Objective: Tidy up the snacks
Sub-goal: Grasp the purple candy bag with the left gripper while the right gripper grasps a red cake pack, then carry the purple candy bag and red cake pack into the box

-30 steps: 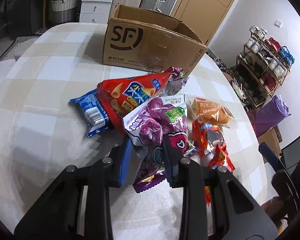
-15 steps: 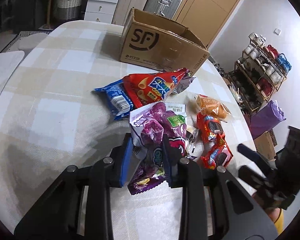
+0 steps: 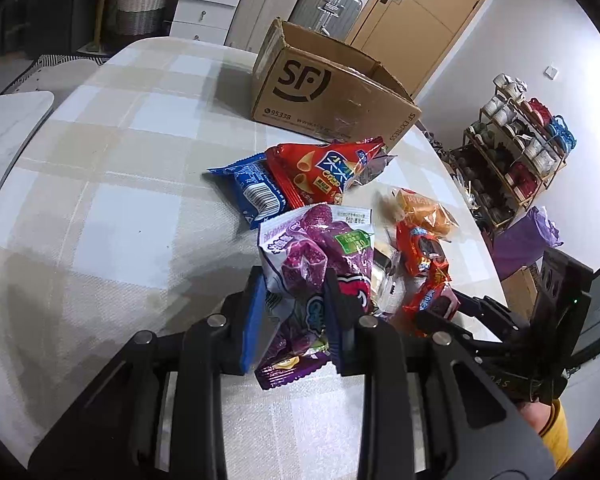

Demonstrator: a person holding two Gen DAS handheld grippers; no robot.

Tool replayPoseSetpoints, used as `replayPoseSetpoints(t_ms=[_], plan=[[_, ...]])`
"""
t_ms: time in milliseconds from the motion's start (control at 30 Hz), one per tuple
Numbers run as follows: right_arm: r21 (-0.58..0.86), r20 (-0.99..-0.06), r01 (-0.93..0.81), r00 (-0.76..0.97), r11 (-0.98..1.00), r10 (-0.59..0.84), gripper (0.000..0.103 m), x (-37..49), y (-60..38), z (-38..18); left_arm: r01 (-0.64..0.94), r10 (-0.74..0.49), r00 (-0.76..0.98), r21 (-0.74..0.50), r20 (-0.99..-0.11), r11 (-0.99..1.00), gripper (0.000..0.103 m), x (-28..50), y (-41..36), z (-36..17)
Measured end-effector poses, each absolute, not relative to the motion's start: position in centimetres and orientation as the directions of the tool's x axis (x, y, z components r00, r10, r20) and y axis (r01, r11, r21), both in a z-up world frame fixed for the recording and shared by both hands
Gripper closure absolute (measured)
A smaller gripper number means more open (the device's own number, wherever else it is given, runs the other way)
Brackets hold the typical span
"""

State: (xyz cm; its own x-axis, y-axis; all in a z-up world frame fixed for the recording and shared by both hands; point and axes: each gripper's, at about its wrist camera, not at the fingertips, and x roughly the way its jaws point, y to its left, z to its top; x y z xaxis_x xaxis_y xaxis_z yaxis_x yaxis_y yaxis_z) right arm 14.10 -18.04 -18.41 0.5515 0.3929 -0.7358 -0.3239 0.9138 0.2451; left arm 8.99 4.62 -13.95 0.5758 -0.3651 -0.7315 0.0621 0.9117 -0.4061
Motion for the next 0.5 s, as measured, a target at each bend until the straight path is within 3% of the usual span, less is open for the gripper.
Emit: replayPoseSetpoints(t_ms=[33,500], plan=[[0.258,-0.731,-0.328,0.549,0.909,0.406,0.044,14.1,-18.1,-18.4,0.061,-0.365,0.578,-0.407,-0.730,0.911,0.079,8.9,4.7,-13.9],[0.386,-0.648,-0.339,0.562,0.858,0.514,0.048,12.7,-18.9,-16.5,0.074,-0.373,0.609,-0.418,-0.700,0.905,0.079,7.1,6.2,-12.0]])
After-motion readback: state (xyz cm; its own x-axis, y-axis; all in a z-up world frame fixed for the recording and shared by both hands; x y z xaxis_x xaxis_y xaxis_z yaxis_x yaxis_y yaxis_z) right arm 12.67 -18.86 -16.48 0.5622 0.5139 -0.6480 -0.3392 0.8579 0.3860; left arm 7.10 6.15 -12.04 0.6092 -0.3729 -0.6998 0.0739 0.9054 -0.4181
